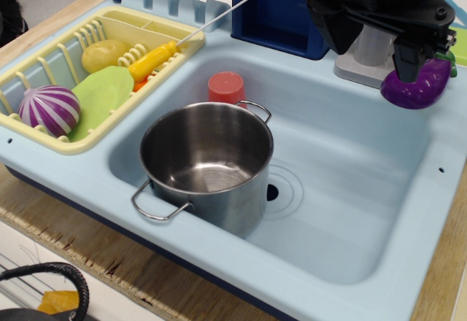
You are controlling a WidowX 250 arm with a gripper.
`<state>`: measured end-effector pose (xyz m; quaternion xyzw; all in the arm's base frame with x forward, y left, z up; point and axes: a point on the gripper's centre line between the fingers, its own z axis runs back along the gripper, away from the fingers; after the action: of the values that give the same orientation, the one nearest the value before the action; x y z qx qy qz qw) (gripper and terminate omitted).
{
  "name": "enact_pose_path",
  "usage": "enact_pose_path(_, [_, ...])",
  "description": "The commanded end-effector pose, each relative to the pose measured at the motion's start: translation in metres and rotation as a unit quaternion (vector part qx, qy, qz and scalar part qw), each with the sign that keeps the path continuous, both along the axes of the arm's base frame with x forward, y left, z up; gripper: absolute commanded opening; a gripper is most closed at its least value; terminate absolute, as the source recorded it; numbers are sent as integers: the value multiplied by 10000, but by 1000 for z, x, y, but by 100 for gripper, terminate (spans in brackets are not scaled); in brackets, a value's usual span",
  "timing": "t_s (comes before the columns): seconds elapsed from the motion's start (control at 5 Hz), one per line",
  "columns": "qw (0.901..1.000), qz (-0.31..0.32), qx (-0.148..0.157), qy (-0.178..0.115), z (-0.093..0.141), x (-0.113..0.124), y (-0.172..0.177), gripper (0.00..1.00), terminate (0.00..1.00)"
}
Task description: Put eggplant into pot or pan
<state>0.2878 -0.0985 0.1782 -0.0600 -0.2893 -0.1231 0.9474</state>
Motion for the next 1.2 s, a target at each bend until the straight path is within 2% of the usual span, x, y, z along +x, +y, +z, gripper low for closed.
enact_pose_path(0.0, [10000, 0, 0, 0, 0, 0, 0, 100, 0])
enact_pose_path(0.2, [9985, -176, 40, -518, -4, 6, -8, 100, 0])
enact_pose_path(0.4, [9975, -254, 48, -657, -7, 12, -13, 100, 0])
enact_pose_path(1.0, [9961, -473, -23, -740, -18, 34, -24, 100, 0])
